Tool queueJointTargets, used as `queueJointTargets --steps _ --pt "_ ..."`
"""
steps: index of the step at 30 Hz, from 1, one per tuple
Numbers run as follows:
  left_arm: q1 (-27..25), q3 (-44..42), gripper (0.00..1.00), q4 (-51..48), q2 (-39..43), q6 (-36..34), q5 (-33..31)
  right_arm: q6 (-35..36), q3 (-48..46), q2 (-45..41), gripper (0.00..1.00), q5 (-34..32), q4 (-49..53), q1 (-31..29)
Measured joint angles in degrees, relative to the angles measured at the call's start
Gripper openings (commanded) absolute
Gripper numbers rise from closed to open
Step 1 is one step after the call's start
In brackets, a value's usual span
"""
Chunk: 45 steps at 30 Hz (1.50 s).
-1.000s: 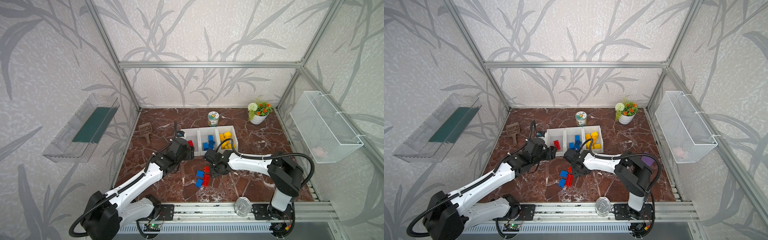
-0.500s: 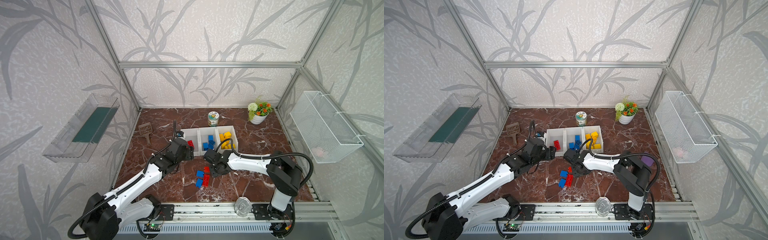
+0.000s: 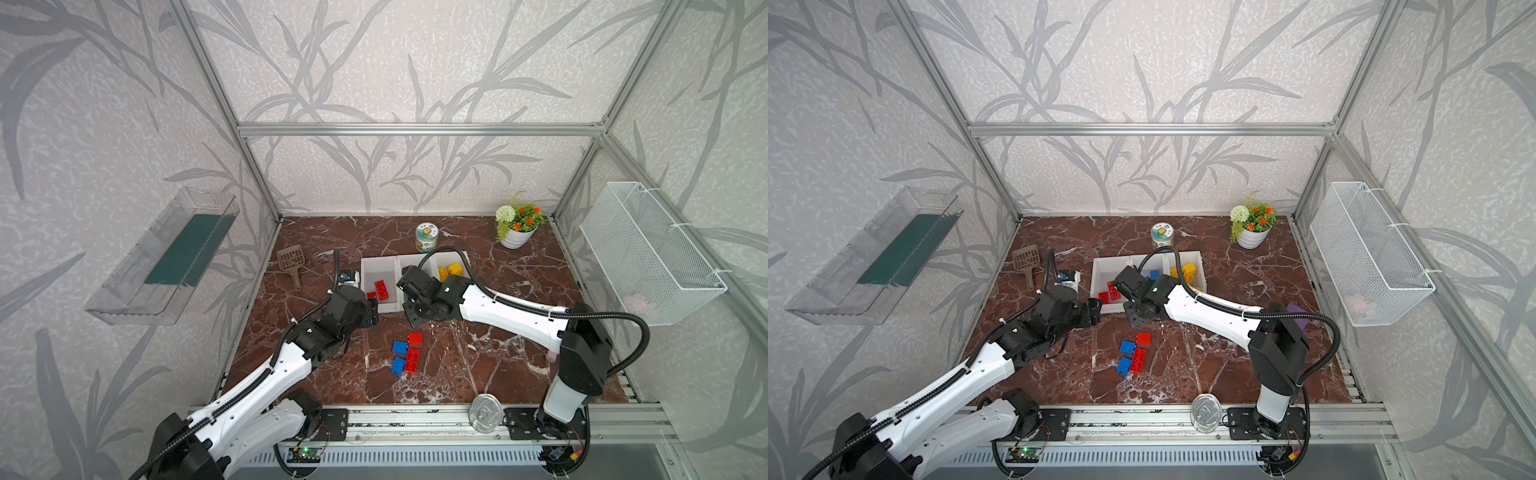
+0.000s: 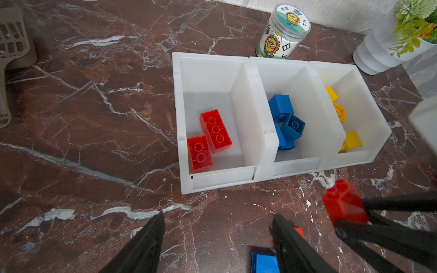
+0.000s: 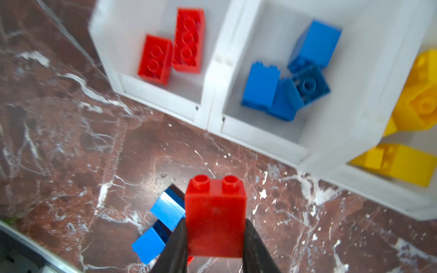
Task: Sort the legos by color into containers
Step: 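Carry the small red brick with the right gripper into the red compartment and release, then withdraw the right gripper while the left gripper grasps a small red brick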
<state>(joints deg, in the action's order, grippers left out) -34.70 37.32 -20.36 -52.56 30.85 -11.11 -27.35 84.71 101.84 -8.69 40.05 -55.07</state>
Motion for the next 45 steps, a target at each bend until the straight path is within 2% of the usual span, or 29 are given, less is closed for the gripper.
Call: queueJointTargets --steps 10,18,26,34,36,39,45 --pt "0.00 -5.73 0.74 -4.26 10.73 3.34 -1.49 8.76 29.57 21.97 0.29 0.92 2.62 2.27" --pt "0.00 -8.24 0.74 -6.05 15.10 5.42 -1.95 9.88 46.36 34.47 0.32 1.14 10.64 3.85" --pt "0.00 -8.37 0.74 -6.16 14.29 5.86 -1.88 9.86 50.21 36.06 0.53 1.18 14.71 5.14" --pt "0.00 -8.39 0.74 -5.70 13.05 5.79 -1.29 9.86 50.49 35.71 0.57 1.18 15.67 5.09" --pt "0.00 -8.55 0.74 -4.85 12.55 5.55 -0.61 9.81 48.19 33.86 0.57 0.90 14.82 5.05" --pt "0.00 -8.59 0.74 -2.89 10.78 4.72 1.44 9.09 37.38 26.12 0.58 0.26 11.21 4.98" --pt "0.00 -8.52 0.74 0.83 2.45 2.91 6.80 6.80 12.33 4.68 0.60 -2.38 1.75 5.07"
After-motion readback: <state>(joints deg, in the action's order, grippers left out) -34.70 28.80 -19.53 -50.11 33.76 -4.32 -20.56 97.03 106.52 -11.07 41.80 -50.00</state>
